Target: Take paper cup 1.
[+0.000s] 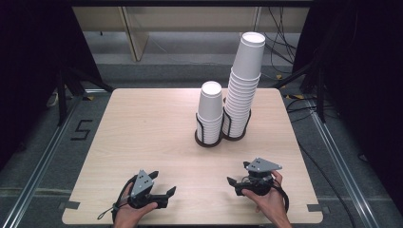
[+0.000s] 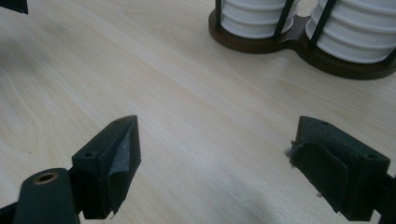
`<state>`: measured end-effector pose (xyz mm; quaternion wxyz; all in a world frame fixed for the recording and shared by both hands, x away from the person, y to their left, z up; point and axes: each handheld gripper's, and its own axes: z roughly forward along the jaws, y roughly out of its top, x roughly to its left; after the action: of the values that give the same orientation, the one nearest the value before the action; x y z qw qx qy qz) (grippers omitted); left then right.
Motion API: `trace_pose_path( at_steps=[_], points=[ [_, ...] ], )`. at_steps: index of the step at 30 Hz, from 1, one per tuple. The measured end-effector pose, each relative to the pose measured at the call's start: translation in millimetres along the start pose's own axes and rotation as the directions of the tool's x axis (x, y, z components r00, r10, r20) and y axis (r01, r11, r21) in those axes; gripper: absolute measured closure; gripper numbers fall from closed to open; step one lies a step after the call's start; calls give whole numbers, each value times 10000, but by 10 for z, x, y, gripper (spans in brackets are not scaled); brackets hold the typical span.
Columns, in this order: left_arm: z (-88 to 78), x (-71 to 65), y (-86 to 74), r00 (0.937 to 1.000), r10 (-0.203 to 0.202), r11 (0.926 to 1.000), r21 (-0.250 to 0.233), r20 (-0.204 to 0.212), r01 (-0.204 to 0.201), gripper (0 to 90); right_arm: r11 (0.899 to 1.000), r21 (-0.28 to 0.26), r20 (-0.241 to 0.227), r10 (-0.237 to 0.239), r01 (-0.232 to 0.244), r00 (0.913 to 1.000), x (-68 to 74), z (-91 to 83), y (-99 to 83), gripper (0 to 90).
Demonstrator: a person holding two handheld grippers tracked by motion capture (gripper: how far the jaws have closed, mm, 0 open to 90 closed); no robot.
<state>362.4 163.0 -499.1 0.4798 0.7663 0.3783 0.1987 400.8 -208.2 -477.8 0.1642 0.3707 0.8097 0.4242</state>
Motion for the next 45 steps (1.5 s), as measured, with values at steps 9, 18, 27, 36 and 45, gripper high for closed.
trace_pose_path(
  at_steps=[9,18,27,36,45],
  points=[
    [2,13,2,10000,-54,10000,-77,6,54,145,9998,-124,14,-145,145,9999,-11,13,14,167],
    [-9,7,6,9999,-115,9999,-92,-28,115,145,9998,-178,56,-76,77,10000,-21,0,40,179],
    [5,10,1,9999,-97,9999,-75,-30,97,145,9988,-489,28,2,-1,10000,-28,-14,114,182],
    [11,9,-3,9999,-105,9999,-107,-12,105,145,9981,-624,-60,8,-12,10000,8,-13,251,192],
    [6,12,0,9999,-145,9999,-65,-77,144,145,9948,-979,23,-264,265,9996,-1,-2,442,194]
  ],
)
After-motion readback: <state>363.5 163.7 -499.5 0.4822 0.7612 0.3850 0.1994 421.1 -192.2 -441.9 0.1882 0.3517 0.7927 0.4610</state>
